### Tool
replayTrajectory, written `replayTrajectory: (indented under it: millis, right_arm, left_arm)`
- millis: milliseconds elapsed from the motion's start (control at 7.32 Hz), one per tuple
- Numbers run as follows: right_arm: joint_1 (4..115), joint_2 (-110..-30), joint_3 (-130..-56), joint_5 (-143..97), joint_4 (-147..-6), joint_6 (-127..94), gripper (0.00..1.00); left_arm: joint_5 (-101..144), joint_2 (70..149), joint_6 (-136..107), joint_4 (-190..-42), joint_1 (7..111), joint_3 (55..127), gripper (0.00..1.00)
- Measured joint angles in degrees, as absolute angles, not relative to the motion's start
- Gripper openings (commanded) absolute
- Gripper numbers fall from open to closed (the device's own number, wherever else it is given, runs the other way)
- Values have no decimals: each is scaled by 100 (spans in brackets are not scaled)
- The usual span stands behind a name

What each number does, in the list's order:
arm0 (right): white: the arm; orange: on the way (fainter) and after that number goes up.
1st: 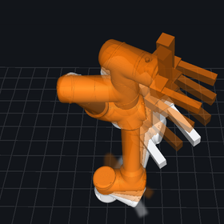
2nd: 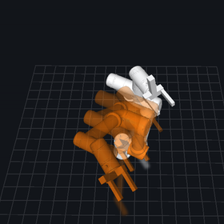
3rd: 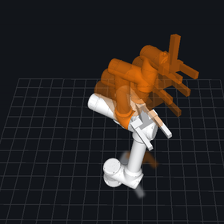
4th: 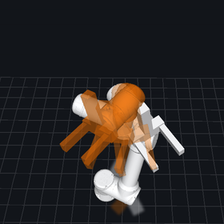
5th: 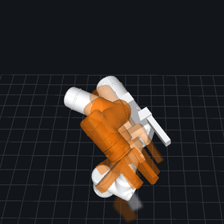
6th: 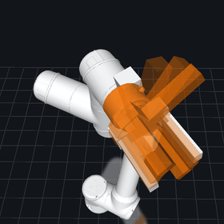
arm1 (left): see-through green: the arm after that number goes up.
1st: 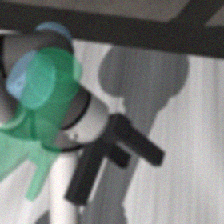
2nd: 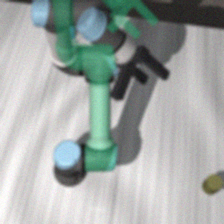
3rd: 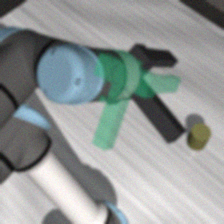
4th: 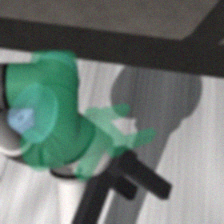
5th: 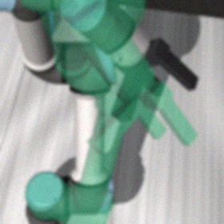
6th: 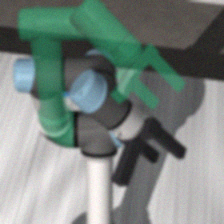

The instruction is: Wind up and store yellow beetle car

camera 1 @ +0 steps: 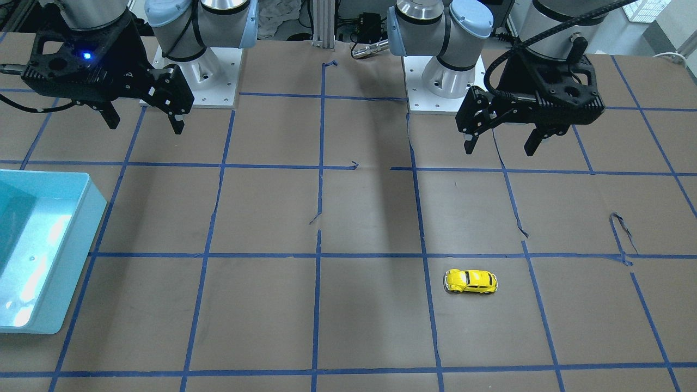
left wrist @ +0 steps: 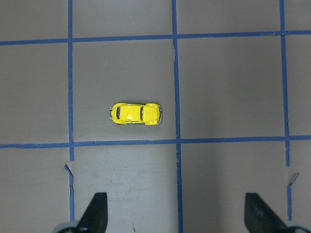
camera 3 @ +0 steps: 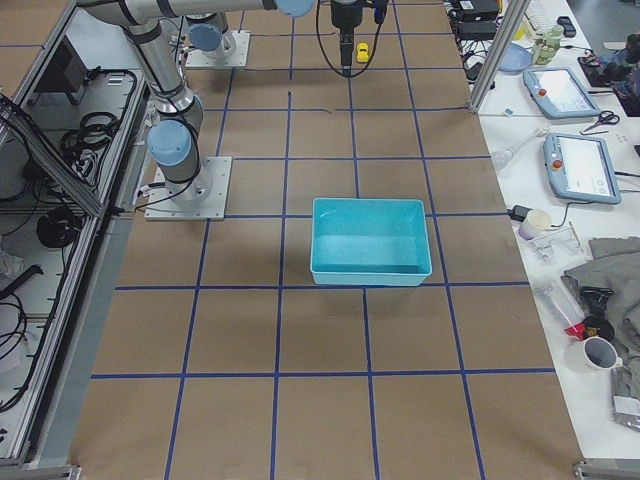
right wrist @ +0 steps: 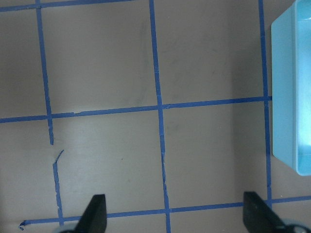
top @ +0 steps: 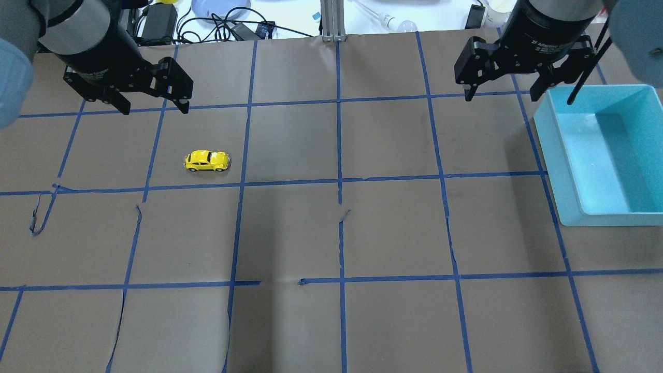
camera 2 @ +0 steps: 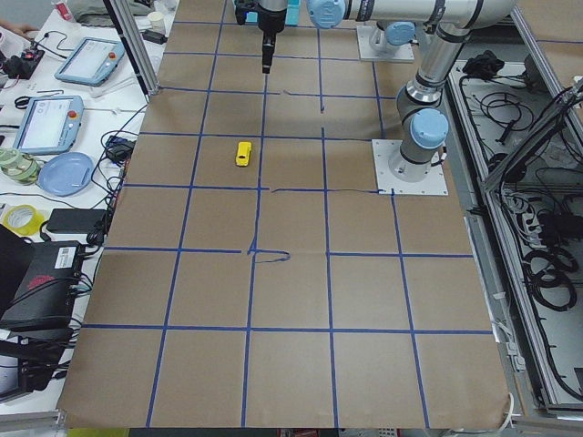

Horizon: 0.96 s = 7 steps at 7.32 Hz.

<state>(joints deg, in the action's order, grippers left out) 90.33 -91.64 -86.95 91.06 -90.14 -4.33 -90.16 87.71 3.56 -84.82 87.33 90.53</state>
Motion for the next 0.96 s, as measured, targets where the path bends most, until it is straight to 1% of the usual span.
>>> replayTrajectory:
  millis: [957]
  right_arm:
    - [9043, -9138, -8695, 9157, -8965, -351, 100]
  left_arm:
    - [-8968, 8629, 352, -8224, 8720, 9043, 100]
